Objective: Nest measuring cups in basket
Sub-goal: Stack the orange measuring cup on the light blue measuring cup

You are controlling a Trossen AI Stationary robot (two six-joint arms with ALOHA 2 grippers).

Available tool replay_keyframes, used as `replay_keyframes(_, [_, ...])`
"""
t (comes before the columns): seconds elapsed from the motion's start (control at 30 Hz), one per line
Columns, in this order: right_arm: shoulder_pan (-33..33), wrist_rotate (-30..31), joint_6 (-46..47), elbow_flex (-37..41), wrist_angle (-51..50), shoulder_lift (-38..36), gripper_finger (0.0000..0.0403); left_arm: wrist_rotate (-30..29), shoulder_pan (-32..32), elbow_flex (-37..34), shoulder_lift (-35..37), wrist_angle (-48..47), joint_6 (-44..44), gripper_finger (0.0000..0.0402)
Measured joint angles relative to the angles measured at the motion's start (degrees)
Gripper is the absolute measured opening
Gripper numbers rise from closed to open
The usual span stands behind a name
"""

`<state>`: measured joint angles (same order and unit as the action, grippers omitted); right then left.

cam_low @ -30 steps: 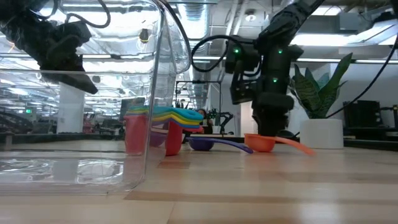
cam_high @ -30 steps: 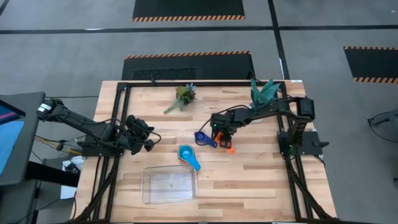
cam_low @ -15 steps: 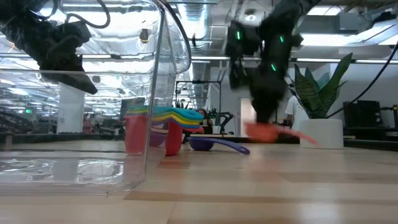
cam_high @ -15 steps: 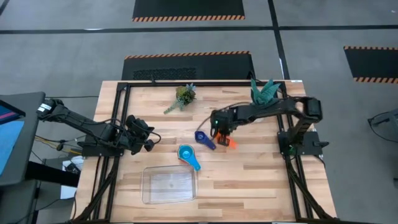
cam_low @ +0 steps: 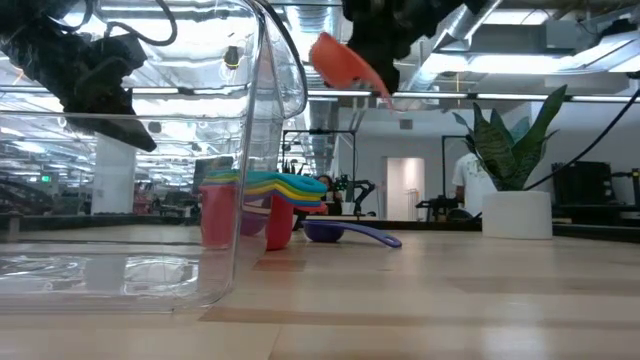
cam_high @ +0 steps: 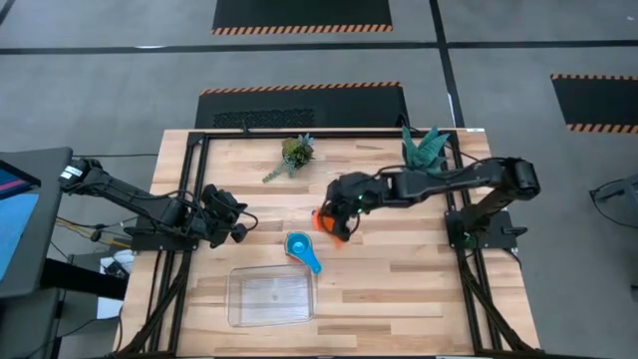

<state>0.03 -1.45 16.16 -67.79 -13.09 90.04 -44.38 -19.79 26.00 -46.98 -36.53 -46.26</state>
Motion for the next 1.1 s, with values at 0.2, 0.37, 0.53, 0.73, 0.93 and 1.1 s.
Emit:
replay_keyframes(0.2, [3.8,-0.2,0.5,-1.7,4.2,6.6,0.0006,0.0,0.0,0.0,0.0,-0.1,0.5,0.0])
replay_keyframes(0.37, [5.0,-0.3,-1.3,-11.1,-0.2,13.7,0.0006,0.1,0.0,0.0,0.0,-0.1,0.5,0.0])
replay_keyframes(0.53, [3.9,0.1,-3.0,-23.6,-16.0,19.6,0.0006,0.2,0.0,0.0,0.0,-0.2,0.5,0.0])
replay_keyframes(0.73, [3.5,0.2,-2.9,-31.9,-20.7,26.8,0.0007,0.2,0.0,0.0,0.0,-0.6,0.5,0.0])
replay_keyframes(0.93, [3.7,0.1,-1.1,-34.0,-23.3,30.5,0.0007,0.2,0.0,0.0,0.0,-1.7,0.5,0.0])
replay_keyframes(1.1, [3.7,0.0,1.4,-33.9,-22.2,31.2,0.001,0.2,0.0,0.0,0.0,-1.5,0.5,0.0])
